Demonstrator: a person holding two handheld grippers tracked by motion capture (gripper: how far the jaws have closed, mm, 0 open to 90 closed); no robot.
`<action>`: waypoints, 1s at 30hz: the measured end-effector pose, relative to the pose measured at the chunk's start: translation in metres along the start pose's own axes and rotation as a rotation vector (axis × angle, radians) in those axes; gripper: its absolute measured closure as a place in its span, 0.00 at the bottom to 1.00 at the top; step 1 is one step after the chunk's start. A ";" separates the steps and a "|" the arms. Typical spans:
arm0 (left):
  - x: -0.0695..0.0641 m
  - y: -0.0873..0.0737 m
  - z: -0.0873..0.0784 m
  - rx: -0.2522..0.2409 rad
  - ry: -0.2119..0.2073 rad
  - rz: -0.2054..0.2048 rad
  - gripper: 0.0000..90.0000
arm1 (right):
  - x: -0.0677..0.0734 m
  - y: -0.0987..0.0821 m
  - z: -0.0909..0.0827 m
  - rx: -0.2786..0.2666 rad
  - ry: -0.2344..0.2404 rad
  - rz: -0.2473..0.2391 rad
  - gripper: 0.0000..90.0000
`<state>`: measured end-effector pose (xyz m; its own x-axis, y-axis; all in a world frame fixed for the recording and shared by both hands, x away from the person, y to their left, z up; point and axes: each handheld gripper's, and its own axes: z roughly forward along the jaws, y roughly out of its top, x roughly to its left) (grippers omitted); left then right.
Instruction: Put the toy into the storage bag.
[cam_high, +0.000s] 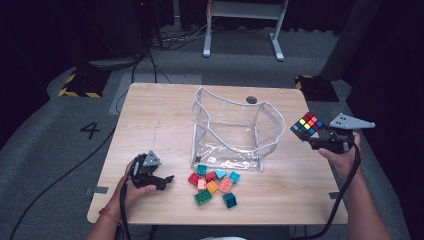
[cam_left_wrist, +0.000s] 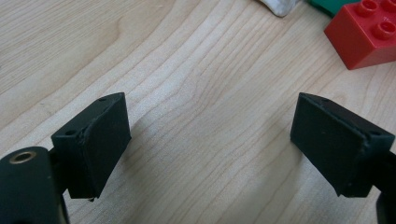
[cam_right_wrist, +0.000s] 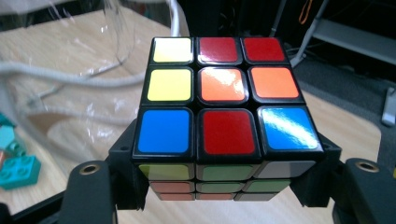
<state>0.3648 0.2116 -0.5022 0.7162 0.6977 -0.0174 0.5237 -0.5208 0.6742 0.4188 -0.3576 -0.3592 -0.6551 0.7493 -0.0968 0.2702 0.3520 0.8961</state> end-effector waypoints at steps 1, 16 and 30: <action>0.000 0.000 0.000 -0.002 0.002 -0.001 0.14 | -0.001 0.006 0.001 -0.010 0.007 0.005 0.38; 0.000 0.000 0.000 0.000 0.004 -0.004 0.13 | 0.008 0.081 0.022 -0.098 0.084 -0.024 0.38; 0.000 0.000 0.000 0.000 0.001 -0.006 0.13 | 0.052 0.111 0.071 -0.022 0.238 -0.176 0.38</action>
<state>0.3648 0.2115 -0.5024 0.7126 0.7013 -0.0211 0.5283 -0.5166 0.6738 0.4643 -0.2397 -0.2958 -0.8385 0.5239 -0.1498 0.1240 0.4511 0.8838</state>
